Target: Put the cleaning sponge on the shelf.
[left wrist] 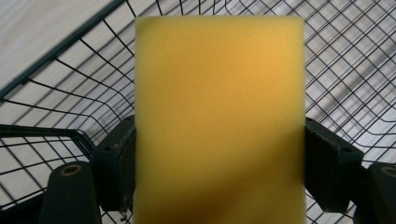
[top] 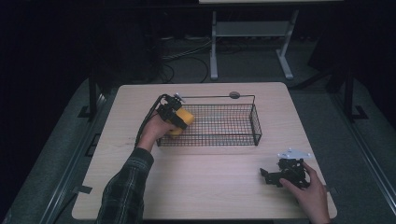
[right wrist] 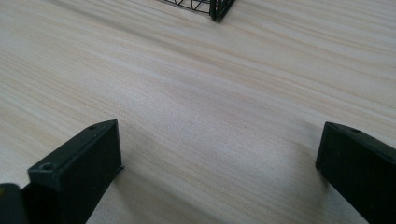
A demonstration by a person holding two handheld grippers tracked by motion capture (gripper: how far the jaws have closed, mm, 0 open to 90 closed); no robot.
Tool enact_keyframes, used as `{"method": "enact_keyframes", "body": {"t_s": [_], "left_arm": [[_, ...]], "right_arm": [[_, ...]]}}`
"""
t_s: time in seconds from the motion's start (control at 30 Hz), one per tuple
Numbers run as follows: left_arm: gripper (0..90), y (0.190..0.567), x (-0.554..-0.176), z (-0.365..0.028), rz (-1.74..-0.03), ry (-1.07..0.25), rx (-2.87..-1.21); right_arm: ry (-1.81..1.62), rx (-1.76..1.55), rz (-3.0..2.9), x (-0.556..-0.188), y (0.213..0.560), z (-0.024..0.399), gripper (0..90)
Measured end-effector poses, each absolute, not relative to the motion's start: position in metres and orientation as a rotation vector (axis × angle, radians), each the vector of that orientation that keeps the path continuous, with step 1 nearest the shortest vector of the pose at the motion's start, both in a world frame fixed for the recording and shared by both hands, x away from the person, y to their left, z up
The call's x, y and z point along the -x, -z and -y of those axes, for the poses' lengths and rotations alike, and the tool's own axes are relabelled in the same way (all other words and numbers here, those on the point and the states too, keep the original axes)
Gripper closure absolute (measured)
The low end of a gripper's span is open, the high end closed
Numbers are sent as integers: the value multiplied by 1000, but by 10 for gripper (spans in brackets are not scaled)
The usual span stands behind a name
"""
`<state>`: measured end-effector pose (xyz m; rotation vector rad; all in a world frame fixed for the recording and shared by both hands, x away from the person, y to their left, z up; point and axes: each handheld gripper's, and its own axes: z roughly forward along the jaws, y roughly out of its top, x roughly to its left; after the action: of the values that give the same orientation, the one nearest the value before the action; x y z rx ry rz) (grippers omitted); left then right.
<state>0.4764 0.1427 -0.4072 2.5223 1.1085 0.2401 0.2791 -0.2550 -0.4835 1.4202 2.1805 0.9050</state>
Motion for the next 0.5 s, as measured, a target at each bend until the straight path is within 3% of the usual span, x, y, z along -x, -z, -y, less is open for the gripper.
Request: {"method": "enact_keyframes", "body": {"t_s": [0.5], "left_arm": [[230, 415, -476, -142, -1116, -208, -2546]], "right_arm": [[-905, -1420, -2181, -279, 483, 255, 0]]}}
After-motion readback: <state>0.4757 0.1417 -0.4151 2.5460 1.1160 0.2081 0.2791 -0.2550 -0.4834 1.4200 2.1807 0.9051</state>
